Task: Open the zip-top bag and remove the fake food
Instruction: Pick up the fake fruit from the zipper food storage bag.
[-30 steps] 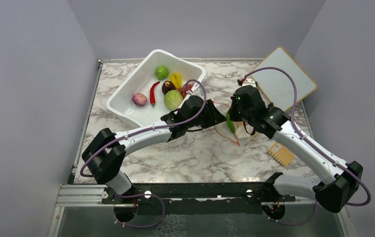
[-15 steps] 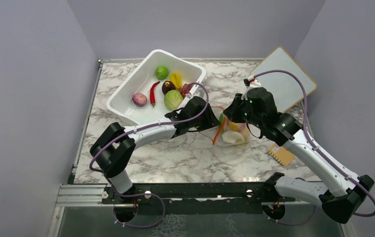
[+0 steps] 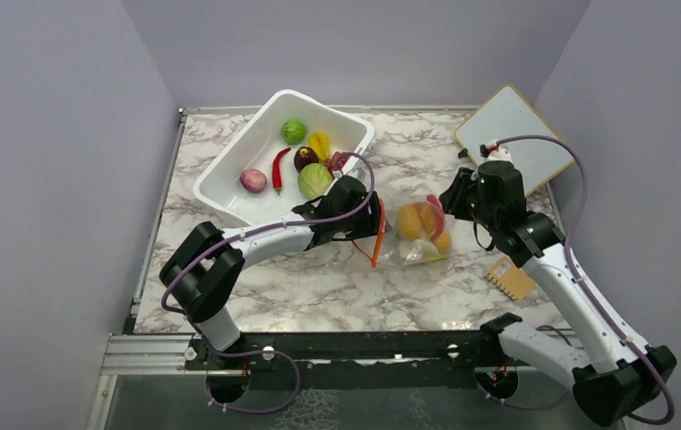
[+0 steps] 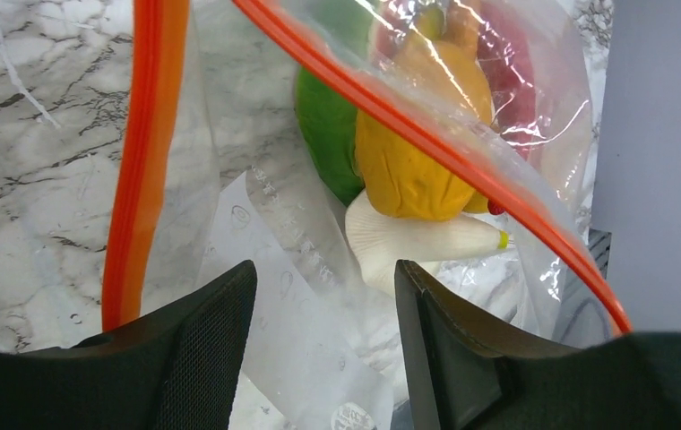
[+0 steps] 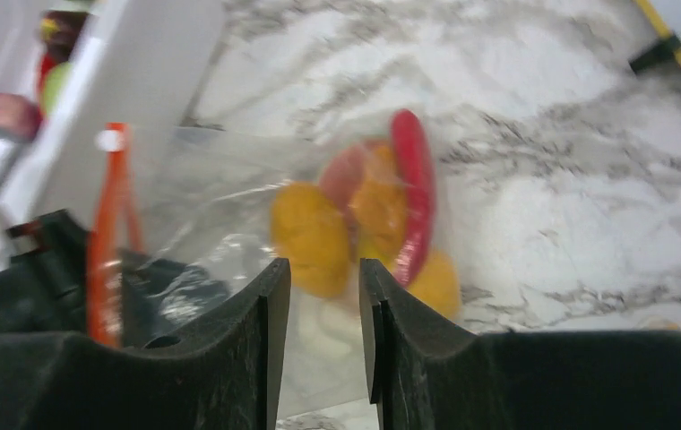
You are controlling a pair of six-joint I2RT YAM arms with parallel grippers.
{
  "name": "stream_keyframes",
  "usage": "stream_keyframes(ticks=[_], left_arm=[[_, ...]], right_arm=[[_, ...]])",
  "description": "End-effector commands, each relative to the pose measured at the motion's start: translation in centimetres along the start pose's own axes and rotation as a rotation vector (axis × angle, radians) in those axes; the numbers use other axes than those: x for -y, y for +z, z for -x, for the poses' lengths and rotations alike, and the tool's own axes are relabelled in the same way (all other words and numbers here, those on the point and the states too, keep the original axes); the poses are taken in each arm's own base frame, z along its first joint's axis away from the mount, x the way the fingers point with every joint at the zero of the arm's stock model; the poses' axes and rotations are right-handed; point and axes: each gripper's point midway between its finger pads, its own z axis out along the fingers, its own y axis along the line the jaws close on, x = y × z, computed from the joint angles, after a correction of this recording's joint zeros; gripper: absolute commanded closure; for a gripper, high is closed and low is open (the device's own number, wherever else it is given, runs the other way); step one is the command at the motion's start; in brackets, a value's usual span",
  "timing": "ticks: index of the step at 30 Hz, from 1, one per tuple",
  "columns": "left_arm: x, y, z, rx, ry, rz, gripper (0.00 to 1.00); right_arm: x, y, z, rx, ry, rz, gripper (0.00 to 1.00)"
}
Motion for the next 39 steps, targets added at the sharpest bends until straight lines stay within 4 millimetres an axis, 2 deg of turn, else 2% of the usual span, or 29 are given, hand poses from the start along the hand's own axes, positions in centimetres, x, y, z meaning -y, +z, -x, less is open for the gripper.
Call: stream_keyframes(ticks=[1, 4, 8, 12, 16, 18, 19, 21, 24, 26, 28, 31, 36, 39], left_arm=[[1.4, -0.7, -0.7, -0.033, 0.043, -0.090, 0.37], [0.7, -0.9, -0.4, -0.044, 0.019, -0.092, 0.31], [0.1, -1.3, 0.0, -0.030, -0.015, -0.130, 0.25], [0.9, -1.4, 0.0, -0.035, -0.017, -0.193, 0.22], [0.8, -1.2, -0.1, -0.039, -0.016, -0.187, 0.21], [0.6, -1.1, -0.1, -0.040, -0.020, -0.183, 0.21], [0.8, -1.1, -0.1, -0.039, -0.019, -0.190, 0.21], [1.0, -1.0, 0.0, -0.035, -0.032, -0.208, 0.21], [1.0, -0.6, 0.0, -0.032, -0.067, -0.219, 0.20], [1.0, -0.4, 0.0, -0.029, -0.089, -0.223, 0.20], [1.0, -0.2, -0.1, -0.033, -0.097, -0.224, 0.20], [0.9, 0.0, 0.0, -0.033, -0.092, -0.219, 0.19], [0.2, -0.1, 0.0, -0.021, -0.090, -0.185, 0.18], [-0.7, 0.2, -0.2, -0.031, -0.083, -0.137, 0.17]], right_arm=[[2.8, 2.7, -7.1, -0.235, 0.116, 0.065, 0.67], [2.1, 3.4, -9.7, -0.310, 0.166, 0.150, 0.67], [2.8, 4.0, -10.2, -0.300, 0.170, 0.116, 0.67], [3.6, 4.7, -8.6, -0.261, 0.141, 0.055, 0.67], [2.6, 6.0, -5.7, -0.190, 0.114, 0.084, 0.68], [2.0, 7.0, -5.2, -0.185, 0.099, 0.116, 0.69], [1.4, 7.7, -5.5, -0.201, 0.087, 0.152, 0.70], [0.7, 8.9, -7.5, -0.308, 0.077, 0.194, 0.75], [2.3, 10.7, -11.6, -0.461, 0.098, 0.117, 0.81], [2.1, 10.9, -13.8, -0.512, 0.104, 0.160, 0.82], [0.0, 9.9, -14.6, -0.552, 0.093, 0.314, 0.83], [-1.9, 8.0, -12.4, -0.508, 0.056, 0.430, 0.83], [1.3, 7.9, -7.2, -0.307, -0.006, 0.185, 0.82], [1.7, 7.8, -6.1, -0.267, -0.004, 0.153, 0.82]])
